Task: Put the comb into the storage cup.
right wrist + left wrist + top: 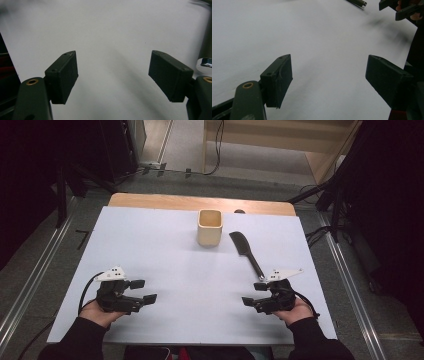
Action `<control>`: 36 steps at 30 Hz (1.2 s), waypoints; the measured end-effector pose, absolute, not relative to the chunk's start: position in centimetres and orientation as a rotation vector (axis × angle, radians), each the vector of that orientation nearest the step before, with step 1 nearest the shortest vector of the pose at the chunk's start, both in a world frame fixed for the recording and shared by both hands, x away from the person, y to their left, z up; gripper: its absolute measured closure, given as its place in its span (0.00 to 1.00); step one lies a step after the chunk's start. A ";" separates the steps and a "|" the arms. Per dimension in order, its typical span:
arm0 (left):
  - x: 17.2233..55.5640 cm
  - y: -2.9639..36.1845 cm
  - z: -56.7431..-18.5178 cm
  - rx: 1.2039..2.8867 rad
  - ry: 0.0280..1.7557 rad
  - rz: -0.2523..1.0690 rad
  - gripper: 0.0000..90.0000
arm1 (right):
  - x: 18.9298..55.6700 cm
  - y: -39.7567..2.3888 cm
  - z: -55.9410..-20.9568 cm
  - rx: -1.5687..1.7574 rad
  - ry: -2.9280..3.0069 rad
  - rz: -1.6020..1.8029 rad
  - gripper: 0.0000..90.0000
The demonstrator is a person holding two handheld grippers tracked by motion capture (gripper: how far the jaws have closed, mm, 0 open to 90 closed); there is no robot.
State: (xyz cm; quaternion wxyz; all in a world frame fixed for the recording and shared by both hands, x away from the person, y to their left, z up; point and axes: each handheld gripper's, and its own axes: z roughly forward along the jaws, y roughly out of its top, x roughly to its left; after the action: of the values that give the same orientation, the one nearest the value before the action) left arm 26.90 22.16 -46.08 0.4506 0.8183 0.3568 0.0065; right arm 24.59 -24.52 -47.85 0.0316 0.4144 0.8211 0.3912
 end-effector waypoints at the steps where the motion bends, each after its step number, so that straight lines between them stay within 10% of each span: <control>1: 26.9 22.1 -46.1 2.022 0.884 0.015 0.24 | 24.6 -24.5 -47.8 1.280 2.526 1.208 0.24; 36: 26.9 22.2 -46.0 2.013 0.889 0.004 0.25 | 25.0 -24.5 -48.0 1.293 2.519 1.207 0.24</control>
State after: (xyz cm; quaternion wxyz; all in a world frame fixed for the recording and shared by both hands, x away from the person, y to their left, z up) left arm 26.94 22.21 -46.03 0.4531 0.8155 0.3602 0.0016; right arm 24.96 -24.50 -47.95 0.0317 0.4199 0.8179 0.3920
